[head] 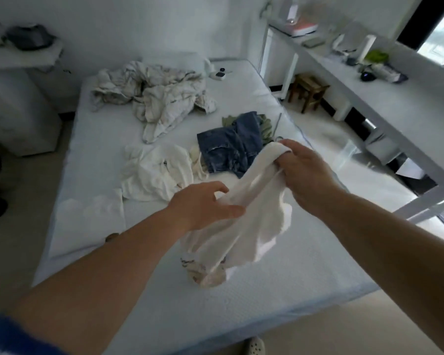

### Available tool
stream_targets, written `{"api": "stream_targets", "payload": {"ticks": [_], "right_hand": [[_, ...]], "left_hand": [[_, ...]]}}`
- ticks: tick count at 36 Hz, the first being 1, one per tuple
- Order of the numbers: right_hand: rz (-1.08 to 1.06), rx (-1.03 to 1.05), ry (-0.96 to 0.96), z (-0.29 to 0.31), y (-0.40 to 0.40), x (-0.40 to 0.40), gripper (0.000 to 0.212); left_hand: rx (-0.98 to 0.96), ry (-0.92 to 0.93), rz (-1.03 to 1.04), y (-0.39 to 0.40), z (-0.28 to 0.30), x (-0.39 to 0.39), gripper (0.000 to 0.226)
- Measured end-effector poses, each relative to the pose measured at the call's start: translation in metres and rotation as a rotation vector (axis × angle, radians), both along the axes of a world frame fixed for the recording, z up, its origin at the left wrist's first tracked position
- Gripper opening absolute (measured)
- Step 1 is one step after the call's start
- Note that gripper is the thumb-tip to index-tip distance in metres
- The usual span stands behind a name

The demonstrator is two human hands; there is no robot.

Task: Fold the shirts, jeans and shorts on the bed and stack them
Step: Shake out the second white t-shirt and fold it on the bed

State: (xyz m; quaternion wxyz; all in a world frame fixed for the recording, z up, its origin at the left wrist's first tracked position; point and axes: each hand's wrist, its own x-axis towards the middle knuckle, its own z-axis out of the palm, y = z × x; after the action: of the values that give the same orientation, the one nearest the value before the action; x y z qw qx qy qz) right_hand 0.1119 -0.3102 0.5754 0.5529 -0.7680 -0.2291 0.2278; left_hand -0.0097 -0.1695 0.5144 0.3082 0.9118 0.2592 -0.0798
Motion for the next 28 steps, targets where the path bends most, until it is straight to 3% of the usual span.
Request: {"api": "stream_targets", "payload": {"ticks": [2,6,10,13,15,17,18,20,23,28], "right_hand": [[0.101,-0.063,-0.144,0.000,-0.008,0.005,0.025],[0.111,-0.174,-0.332,-0.008,-0.036,0.036,0.018],[0.242,-0.464,-0.694,-0.032,-0.072,0.069,0.014],[0.365,-0.688,-0.831,-0.068,-0.095,0.086,0.027],[0.294,-0.753,-0.726,-0.084,-0.113,0.096,0.025],[0.175,-0.728,-0.570,-0.092,-0.130,0.104,0.019],[0.127,-0.685,-0.481,-0.094,-0.136,0.106,0.026],[0.065,-0.491,-0.260,-0.092,-0.142,0.105,0.038],[0.077,-0.183,-0.013,-0.077,-0.136,0.098,0.035],[0.098,-0.075,0.029,-0.043,-0.123,0.092,0.036]], "left_hand": [[-0.046,-0.206,0.010,-0.033,0.003,0.021,0.024],[0.061,-0.371,0.083,-0.051,0.013,0.045,0.028],[0.115,-0.474,0.269,-0.036,0.017,0.046,0.017],[0.068,-0.609,0.424,-0.033,0.026,0.051,0.017],[-0.004,-0.673,0.546,-0.028,0.032,0.054,0.018],[-0.013,-0.670,0.560,-0.023,0.032,0.051,0.021],[0.008,-0.647,0.542,-0.022,0.030,0.048,0.022],[0.040,-0.616,0.549,-0.018,0.025,0.042,0.018],[0.047,-0.607,0.664,-0.005,0.018,0.035,0.018],[-0.114,-0.601,0.754,0.021,0.021,0.027,0.012]]}}
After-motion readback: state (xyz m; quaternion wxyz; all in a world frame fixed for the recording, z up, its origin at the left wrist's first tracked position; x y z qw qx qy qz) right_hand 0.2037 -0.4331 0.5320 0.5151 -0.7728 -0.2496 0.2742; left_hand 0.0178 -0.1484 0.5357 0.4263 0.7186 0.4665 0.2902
